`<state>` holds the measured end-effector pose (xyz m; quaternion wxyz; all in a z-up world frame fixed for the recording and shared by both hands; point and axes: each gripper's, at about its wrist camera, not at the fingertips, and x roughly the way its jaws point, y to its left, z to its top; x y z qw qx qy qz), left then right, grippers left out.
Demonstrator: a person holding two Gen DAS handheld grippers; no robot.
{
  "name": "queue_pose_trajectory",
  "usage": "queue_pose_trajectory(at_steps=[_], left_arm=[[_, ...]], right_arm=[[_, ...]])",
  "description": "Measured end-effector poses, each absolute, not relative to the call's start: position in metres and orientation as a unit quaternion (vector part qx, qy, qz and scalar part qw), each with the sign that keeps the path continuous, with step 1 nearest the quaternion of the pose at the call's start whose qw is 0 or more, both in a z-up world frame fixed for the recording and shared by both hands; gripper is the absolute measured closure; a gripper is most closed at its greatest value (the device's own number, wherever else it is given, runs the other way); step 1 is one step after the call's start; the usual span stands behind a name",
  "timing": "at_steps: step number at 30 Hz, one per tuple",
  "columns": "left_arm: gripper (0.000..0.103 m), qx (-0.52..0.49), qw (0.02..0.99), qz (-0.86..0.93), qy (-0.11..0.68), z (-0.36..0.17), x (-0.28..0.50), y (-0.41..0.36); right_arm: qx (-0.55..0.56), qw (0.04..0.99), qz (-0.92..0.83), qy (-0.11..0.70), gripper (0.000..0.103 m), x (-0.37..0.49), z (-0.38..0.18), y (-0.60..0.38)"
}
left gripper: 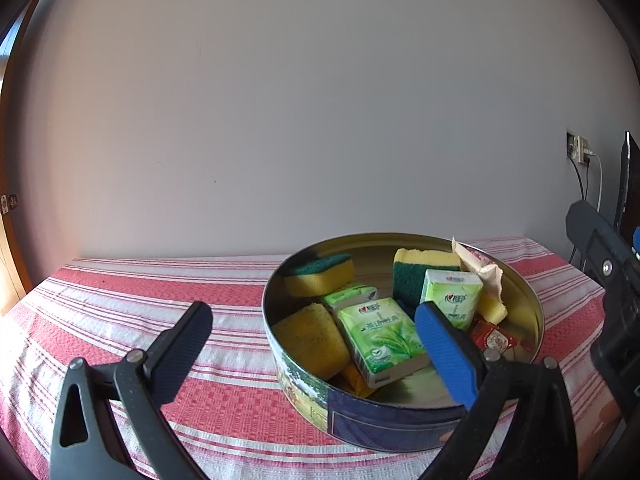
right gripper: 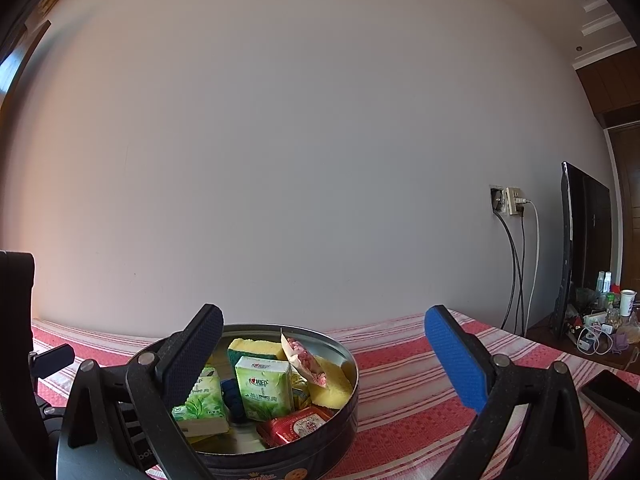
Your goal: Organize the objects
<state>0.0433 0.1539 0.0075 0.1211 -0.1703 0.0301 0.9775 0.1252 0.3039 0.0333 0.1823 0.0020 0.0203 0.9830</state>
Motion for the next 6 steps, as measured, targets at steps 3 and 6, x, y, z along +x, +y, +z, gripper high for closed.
queue_pose_trajectory(at_steps=[3, 6], left_arm=[[0.000, -0.172, 0.118, 0.978, 0.028, 0.0073, 0.0428, 0.1544], [0.000, -0.175, 0.118, 0.977, 0.027, 0.0067, 0.0422, 0.1551]], right_arm=[[-0.002, 0.183, 0.983, 0.023, 0.001, 0.1233, 0.0322, 0.3054], [-0.004, 0.186, 0.982, 0.026, 0.001, 0.1230, 0.0311, 0.3084]])
